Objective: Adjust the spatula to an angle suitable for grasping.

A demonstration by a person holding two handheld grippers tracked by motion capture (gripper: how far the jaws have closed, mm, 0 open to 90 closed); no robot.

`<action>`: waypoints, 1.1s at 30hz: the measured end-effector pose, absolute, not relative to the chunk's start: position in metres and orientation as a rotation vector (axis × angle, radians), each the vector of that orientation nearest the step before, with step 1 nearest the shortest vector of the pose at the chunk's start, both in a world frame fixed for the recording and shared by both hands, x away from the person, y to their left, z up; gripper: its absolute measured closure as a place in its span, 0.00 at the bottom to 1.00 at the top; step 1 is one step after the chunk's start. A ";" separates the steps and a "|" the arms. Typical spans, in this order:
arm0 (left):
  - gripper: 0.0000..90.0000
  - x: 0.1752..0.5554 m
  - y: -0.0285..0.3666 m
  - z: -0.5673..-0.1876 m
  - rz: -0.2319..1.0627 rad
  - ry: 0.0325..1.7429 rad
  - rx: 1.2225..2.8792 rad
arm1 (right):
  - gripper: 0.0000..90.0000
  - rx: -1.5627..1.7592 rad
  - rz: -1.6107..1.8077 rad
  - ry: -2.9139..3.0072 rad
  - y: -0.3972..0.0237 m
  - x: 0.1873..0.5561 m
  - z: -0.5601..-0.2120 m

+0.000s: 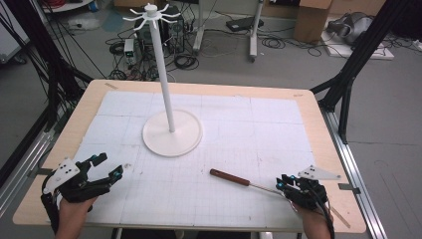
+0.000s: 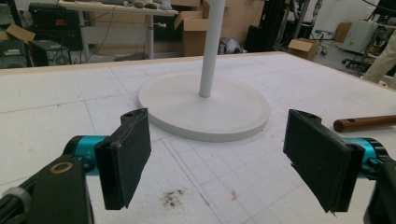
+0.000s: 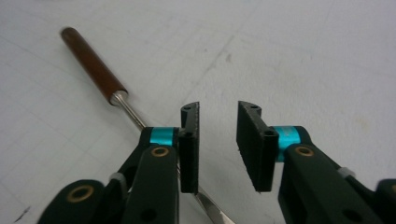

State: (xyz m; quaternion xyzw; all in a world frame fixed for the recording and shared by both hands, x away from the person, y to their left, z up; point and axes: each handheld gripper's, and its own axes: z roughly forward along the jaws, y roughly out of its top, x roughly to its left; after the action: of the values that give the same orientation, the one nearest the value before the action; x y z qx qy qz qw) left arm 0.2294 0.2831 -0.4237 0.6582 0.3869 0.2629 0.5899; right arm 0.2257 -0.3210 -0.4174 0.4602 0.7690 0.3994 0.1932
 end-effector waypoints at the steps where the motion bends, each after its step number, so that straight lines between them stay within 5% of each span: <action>1: 0.26 0.229 0.283 -0.424 0.612 0.899 1.534 | 0.71 1.274 1.132 2.159 -0.321 0.224 -0.417; 5: 0.26 0.230 0.281 -0.424 0.612 0.898 1.538 | 0.71 1.126 1.156 2.249 -0.306 0.222 -0.416; 10: 0.26 0.230 0.281 -0.424 0.612 0.896 1.542 | 0.93 0.975 1.201 2.356 -0.274 0.225 -0.415; 14: 0.26 0.230 0.281 -0.424 0.610 0.899 1.536 | 0.99 0.946 1.192 2.424 -0.249 0.231 -0.423; 33: 0.26 0.230 0.282 -0.424 0.603 0.901 1.533 | 0.99 0.903 0.983 2.515 -0.199 0.257 -0.436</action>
State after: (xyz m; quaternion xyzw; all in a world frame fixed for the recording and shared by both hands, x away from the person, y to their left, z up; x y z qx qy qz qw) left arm 0.2299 0.2823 -0.4240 0.6589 0.3871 0.2590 0.5906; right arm 0.2566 -0.1995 -0.4363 0.3138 0.8737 0.3414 0.1468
